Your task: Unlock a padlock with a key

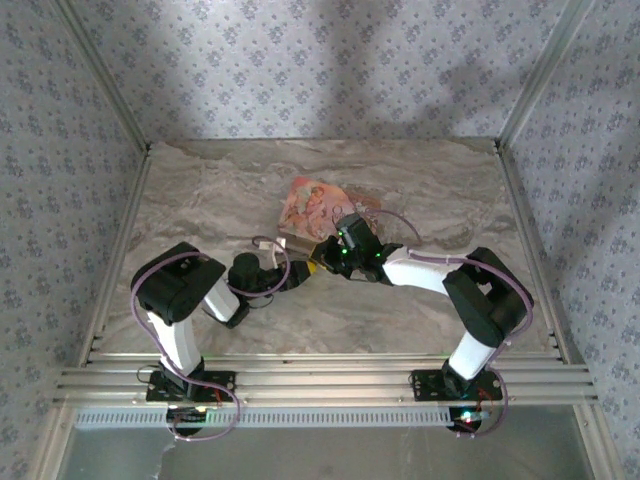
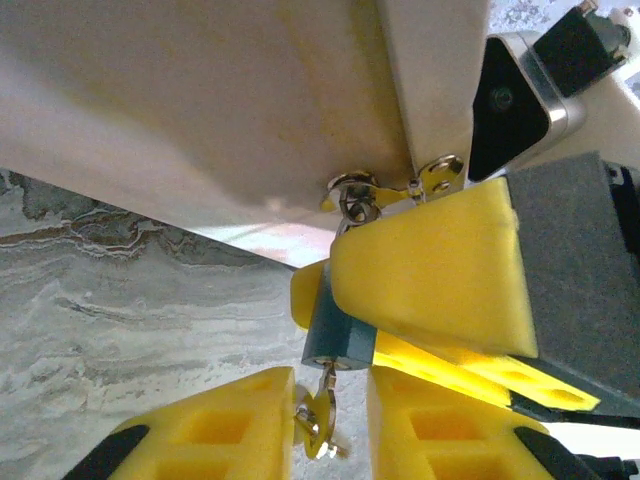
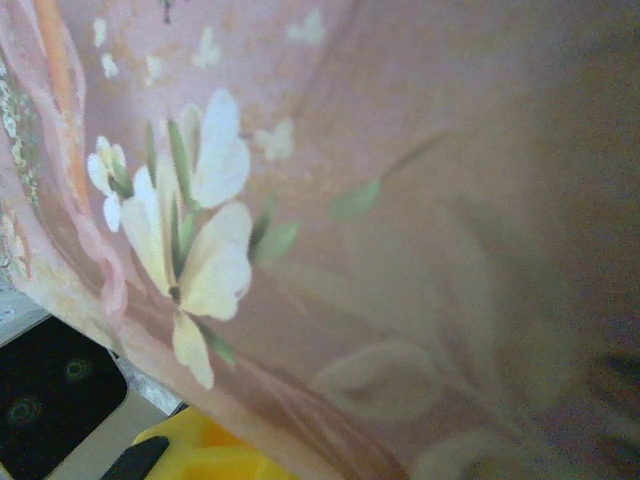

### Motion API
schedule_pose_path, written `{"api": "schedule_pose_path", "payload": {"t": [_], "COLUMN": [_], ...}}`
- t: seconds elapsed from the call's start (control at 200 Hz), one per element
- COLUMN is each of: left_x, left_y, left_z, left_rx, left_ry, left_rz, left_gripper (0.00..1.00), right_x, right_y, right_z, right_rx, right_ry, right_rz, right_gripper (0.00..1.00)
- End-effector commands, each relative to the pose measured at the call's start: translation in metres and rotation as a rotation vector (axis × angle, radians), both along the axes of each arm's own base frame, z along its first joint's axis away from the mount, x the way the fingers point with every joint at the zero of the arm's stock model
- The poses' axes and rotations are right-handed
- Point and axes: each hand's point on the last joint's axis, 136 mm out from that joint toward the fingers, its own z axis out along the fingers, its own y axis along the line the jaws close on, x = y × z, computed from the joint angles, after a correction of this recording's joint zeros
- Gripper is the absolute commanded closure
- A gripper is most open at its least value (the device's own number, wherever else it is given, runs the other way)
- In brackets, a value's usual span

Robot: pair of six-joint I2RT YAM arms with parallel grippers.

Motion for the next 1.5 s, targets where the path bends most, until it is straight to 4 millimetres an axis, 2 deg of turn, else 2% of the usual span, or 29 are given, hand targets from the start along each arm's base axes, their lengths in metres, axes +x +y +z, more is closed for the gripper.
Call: {"api": "schedule_pose_path", "payload": {"t": [0.0,0.11,0.28,0.45,0.689,0.939,1.024,1.139,1.319,1.494], "left_x": [-0.002,-0.002,-0.002,-0.002,-0.004,-0.004,-0.004,-0.008,-0.014,-0.025], "left_y": [-0.002,-0.001,-0.001,0.002,0.01,0.009,0.005,-0.006,-0.013,-0.02], "left_z": [0.006,0.004,0.005,0.006,-0.005,-0.003,0.004,0.019,0.024,0.015], "left_rx": [-0.012,-0.008,-0.009,-0.007,0.024,0.031,0.025,0.009,0.106,0.408], "left_ry": [-0.037,-0.034,-0.036,-0.039,-0.019,-0.05,-0.08,-0.132,-0.225,-0.42], "left_rz": [-0.006,-0.001,0.002,0.011,0.044,0.038,0.025,-0.016,-0.018,-0.085], "left_gripper": [0.64,0.64,0.73,0.71,0.71,0.88,1.0,1.0,1.0,1.0], "right_x": [-0.004,-0.005,-0.006,-0.008,-0.007,-0.008,-0.009,-0.011,-0.02,-0.024], "right_y": [0.005,0.003,0.004,0.002,0.0,0.0,0.001,0.008,0.001,-0.005], "right_z": [0.01,0.01,0.01,0.008,0.009,0.003,0.002,0.006,0.006,0.007], "right_rx": [0.045,0.033,0.027,0.013,-0.003,-0.005,0.006,0.033,-0.006,-0.039], "right_ry": [0.049,0.047,0.044,0.049,0.045,0.057,0.078,0.098,0.119,0.152], "right_rz": [0.012,0.011,0.014,0.016,0.022,0.022,0.017,0.034,0.041,0.068], "right_gripper": [1.0,1.0,1.0,1.0,1.0,1.0,1.0,1.0,1.0,1.0]}}
